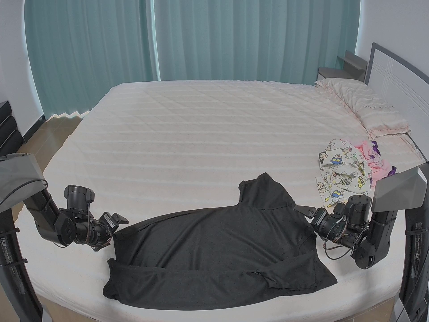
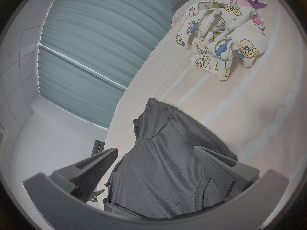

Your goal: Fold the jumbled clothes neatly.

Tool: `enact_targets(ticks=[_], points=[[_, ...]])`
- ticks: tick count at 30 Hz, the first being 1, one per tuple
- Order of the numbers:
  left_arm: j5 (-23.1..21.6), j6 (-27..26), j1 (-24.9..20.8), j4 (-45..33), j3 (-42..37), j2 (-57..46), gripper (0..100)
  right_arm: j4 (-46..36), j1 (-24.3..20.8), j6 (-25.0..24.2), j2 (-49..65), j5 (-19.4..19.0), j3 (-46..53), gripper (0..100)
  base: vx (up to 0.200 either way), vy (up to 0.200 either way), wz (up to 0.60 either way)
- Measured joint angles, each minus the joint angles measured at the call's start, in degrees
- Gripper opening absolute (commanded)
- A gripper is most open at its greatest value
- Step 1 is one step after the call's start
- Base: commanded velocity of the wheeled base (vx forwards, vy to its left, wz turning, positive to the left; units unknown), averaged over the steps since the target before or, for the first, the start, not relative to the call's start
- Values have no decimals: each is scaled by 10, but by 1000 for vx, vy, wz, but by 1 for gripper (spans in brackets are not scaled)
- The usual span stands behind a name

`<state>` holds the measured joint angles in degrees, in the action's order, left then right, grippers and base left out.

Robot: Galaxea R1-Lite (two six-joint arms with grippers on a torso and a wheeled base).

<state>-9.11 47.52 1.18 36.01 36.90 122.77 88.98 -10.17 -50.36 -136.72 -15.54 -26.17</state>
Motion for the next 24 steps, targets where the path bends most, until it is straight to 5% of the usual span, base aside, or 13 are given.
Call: enact_targets(ticks=[16,17,24], points=[[68,4,-35,79,-2,47,100,0,0,0,0,0,-1,100,0,0,0],[71,4,-37,85,-3,49,0,0,0,0,0,0,-1,100,0,0,0],[94,11,-44,102,-5,65,0,0,1,0,0,0,-1,100,0,0,0]])
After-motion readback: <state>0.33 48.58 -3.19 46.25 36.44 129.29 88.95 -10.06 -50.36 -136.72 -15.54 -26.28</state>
